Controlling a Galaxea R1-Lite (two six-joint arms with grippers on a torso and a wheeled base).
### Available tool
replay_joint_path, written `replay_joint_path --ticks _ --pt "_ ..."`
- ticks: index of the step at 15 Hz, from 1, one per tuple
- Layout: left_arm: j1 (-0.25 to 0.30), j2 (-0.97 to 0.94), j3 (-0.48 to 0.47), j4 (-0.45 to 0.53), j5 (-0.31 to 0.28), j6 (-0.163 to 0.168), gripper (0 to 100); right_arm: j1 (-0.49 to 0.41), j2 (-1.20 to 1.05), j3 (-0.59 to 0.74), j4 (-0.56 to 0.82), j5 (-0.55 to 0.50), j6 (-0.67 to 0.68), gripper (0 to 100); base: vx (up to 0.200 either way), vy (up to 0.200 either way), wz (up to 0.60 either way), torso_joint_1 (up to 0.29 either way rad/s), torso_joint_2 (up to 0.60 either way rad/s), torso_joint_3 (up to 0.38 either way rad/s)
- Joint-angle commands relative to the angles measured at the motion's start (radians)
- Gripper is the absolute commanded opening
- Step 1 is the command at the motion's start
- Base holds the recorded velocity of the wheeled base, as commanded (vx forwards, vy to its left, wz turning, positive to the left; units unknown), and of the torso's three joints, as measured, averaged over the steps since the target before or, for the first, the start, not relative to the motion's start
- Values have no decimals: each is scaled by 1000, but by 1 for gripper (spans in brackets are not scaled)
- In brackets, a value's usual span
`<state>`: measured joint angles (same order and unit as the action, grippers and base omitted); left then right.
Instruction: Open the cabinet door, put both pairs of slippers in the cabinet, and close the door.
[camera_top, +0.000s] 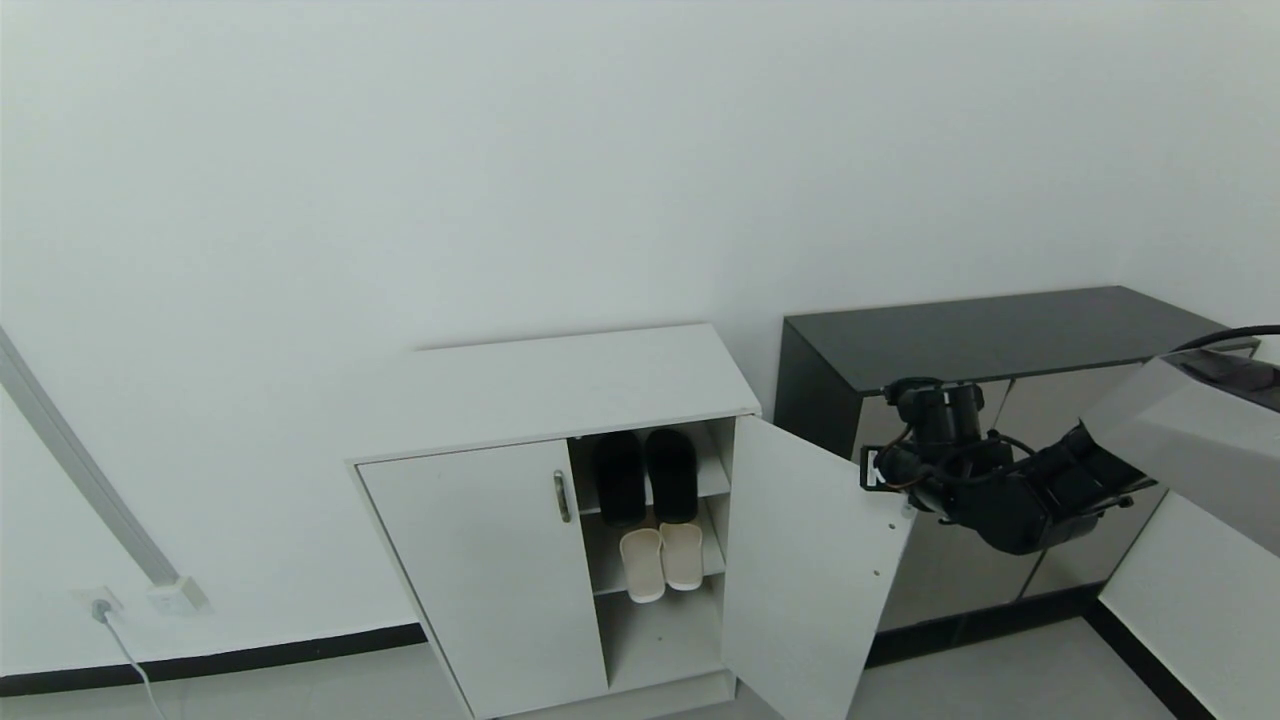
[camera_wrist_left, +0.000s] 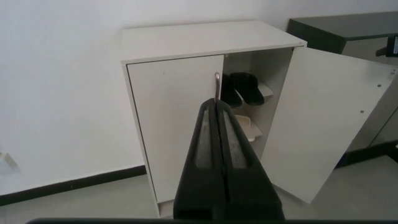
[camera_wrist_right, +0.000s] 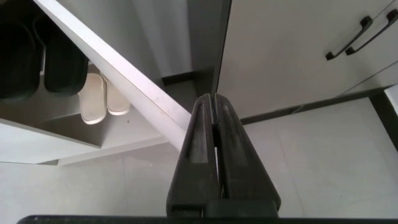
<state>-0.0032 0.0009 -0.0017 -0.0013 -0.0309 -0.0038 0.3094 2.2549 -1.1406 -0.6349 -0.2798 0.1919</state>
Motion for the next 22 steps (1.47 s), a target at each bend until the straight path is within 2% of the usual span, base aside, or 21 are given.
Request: replay_joint_path --ticks 1,9,11,16,22 --pt "0 1 0 0 0 -1 0 -4 17 -4 0 1 1 0 0 0 0 0 0 0" --pt "0 1 0 0 0 1 0 7 32 18 -2 1 4 0 0 0 0 0 0 0" --pt "-1 1 0 0 0 1 0 45 -11 76 -3 1 6 0 0 0 0 0 0 0" --pt "0 1 0 0 -1 -1 0 229 -133 214 -5 -7 49 0 0 0 0 0 0 0" --pt "0 1 0 0 -1 -1 0 270 -218 279 -8 -1 38 0 0 0 0 0 0 0"
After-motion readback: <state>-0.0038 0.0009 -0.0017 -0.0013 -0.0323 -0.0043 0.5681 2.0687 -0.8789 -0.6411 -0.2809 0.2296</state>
